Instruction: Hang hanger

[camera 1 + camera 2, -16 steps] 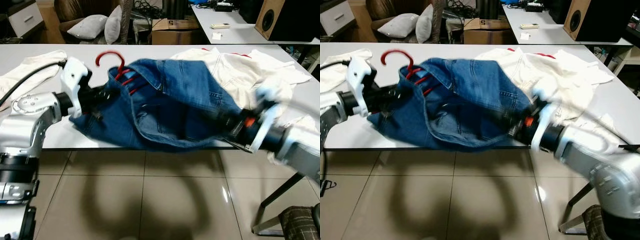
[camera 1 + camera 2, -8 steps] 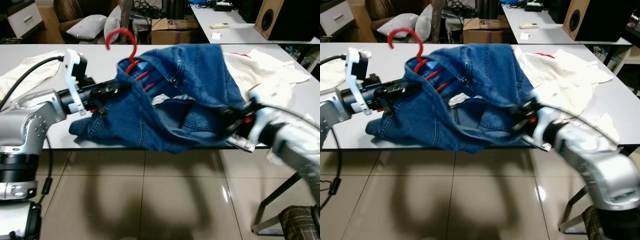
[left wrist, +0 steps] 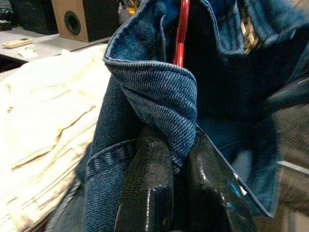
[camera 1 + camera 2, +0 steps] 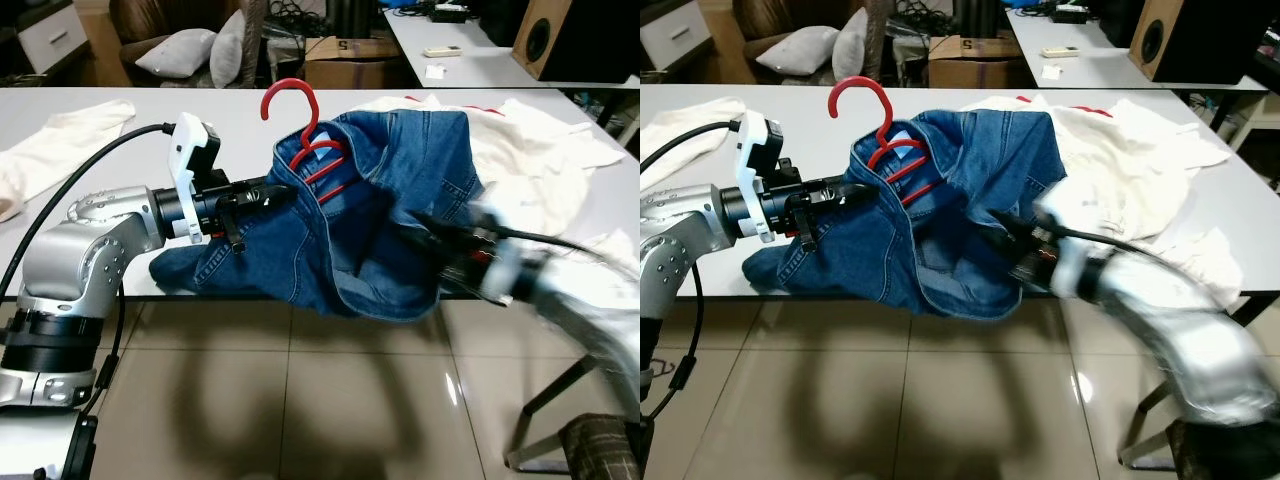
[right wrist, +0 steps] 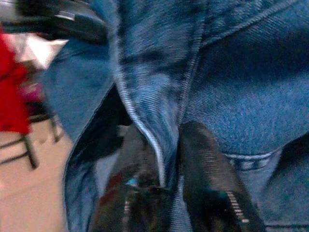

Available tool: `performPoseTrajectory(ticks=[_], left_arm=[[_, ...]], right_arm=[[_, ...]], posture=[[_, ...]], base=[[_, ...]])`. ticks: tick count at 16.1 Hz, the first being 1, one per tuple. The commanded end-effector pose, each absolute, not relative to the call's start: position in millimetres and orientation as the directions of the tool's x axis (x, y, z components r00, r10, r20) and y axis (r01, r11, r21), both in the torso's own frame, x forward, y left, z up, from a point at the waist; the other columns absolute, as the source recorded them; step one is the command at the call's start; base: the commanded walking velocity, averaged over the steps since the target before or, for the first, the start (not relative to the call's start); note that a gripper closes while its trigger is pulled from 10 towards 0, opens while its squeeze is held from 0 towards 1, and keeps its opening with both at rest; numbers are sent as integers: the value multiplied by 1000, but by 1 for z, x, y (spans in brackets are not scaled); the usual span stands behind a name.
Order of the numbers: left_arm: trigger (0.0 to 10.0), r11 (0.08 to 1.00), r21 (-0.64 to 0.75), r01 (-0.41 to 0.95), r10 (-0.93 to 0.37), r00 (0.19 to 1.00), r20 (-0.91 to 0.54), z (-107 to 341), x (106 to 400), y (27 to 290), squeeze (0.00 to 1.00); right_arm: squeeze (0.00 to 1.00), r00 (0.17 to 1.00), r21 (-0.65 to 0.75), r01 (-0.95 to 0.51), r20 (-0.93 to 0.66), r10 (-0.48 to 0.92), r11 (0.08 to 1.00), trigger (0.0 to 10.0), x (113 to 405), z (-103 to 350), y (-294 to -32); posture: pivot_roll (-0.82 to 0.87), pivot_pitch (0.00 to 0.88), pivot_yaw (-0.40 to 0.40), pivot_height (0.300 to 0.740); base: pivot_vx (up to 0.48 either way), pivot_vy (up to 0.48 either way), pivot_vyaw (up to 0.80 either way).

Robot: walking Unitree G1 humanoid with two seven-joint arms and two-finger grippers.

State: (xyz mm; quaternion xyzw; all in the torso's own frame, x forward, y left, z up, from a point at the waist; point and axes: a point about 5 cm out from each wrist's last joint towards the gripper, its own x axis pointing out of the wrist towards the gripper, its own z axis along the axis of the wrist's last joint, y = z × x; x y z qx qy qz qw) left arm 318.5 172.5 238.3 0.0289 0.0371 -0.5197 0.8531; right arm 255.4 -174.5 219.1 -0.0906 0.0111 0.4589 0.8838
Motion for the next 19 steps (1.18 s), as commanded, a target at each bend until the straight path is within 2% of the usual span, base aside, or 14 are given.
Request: performPoseTrajectory(ticks=[1,3,5,7,8,10,13,14,15,16,17,18,19], left_arm=[[0,458,63,887,-879,462,-117,243,321,176,0],[0,459,94,883,-871,469,-146,242,325,179,0],[0,460,112,881,-866,473,-162,242,328,180,0],[0,421,174,890,-865,452,-220,237,330,178,0],[0,379,203,903,-871,422,-251,234,330,174,0],[0,354,216,910,-876,403,-264,232,330,170,0],[0,208,231,950,-921,270,-280,236,325,148,0],[0,183,236,954,-926,248,-285,237,324,145,0],[0,109,255,961,-929,190,-318,237,322,136,0],[0,90,260,961,-928,176,-329,236,321,134,0],[0,60,264,963,-927,151,-342,236,320,131,0],[0,51,264,963,-927,144,-345,237,320,130,0],[0,33,267,963,-927,129,-351,238,320,127,0]], right_arm=[[1000,462,-149,-882,-96,882,447,10000,239,235,-180],[1000,352,-140,-932,-126,927,335,10000,221,254,-198],[1000,334,-157,-936,-125,934,314,10000,217,264,-207],[1000,362,-210,-914,-34,932,347,10000,222,288,-222],[1000,426,-231,-875,47,903,425,10000,235,304,-224],[1000,447,-245,-860,63,892,448,10000,244,309,-221],[1000,403,-313,-885,-146,903,345,10000,267,290,-202],[1000,383,-310,-895,-169,908,320,10000,270,288,-199],[1000,331,-301,-919,-236,914,256,10000,281,281,-190],[1000,318,-300,-924,-256,913,238,10000,283,280,-188],[0,302,-311,-927,-294,907,208,10000,290,278,-182],[0,300,-316,-927,-305,904,201,10000,292,278,-180],[0,262,-311,-938,-335,905,157,10000,297,278,-173]], posture=[[-6,0,43,740],[-10,0,48,740],[-15,0,51,740],[-18,0,53,740],[-20,0,50,740],[-19,0,47,740],[-19,0,38,740],[-19,0,38,740],[-15,0,29,740],[-15,0,29,740],[-13,0,23,740],[-12,0,23,740],[-12,0,23,740]], base=[[0,0,0],[0,0,0],[0,0,0],[0,0,0],[0,0,0],[0,0,0],[0,0,0],[0,0,0],[0,0,0],[0,0,0],[0,0,0],[0,0,0],[0,0,0]])
